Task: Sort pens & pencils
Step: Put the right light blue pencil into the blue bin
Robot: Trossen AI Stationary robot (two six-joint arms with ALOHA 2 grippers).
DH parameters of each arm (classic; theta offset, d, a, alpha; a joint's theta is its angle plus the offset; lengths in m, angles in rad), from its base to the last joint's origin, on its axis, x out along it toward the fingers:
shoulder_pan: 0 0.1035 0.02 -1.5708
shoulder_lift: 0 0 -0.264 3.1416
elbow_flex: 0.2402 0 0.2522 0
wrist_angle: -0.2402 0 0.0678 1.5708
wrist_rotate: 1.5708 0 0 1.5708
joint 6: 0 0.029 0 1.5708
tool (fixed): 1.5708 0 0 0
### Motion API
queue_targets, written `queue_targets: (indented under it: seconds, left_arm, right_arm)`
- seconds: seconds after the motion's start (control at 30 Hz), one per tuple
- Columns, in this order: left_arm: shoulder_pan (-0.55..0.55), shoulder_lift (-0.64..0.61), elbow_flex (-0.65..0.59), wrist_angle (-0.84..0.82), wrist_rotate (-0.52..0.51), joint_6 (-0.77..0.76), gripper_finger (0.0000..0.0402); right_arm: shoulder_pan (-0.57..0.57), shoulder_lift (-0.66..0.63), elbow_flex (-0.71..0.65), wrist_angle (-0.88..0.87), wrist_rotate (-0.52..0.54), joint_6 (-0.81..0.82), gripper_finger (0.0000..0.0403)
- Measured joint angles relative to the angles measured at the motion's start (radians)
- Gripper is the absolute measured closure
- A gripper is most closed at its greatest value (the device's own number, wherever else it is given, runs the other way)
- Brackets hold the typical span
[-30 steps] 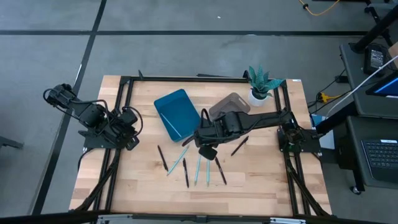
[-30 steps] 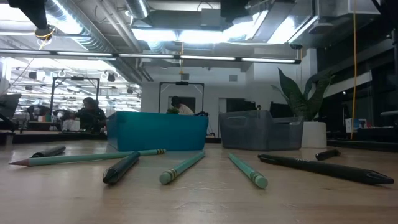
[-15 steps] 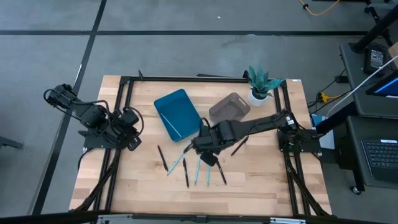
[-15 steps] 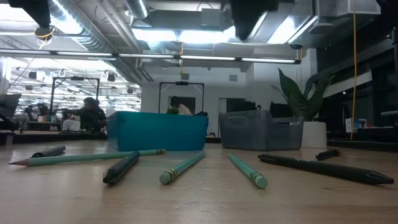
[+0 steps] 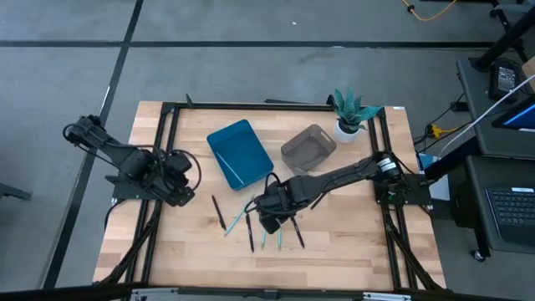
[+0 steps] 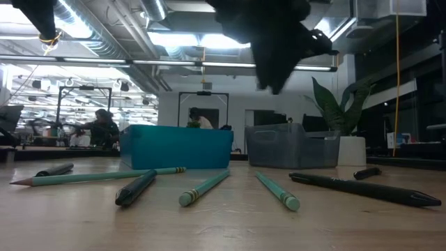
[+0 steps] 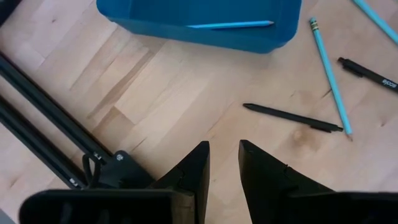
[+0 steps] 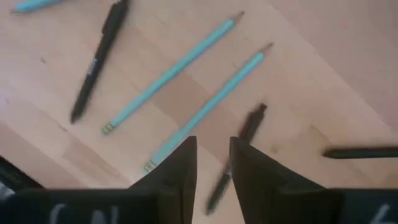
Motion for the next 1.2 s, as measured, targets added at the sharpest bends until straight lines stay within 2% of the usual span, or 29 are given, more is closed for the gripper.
queue_targets:
  seconds: [0.37,0.57,0.9,1.2]
  left_arm:
    - [0.000,0.006,0.000,0.000,-0.001,0.000,0.0321]
    - [0.000,0.007,0.000,-0.004,-0.036,0.004,0.0321]
    - [0.009,0.004,0.000,-0.034,-0.089,0.088,0.0321]
    - [0.008,0.004,0.000,-0.034,-0.135,0.160,0.0321]
  right_arm:
    - [0.000,0.005,-0.004,-0.013,0.041,0.193,0.0306]
    - [0.020,0.029,-0.004,0.005,0.056,0.269,0.0306]
    - [0.055,0.079,-0.004,0.061,0.057,0.508,0.0306]
    - [0.061,0.144,-0.003,0.128,0.030,0.596,0.0306]
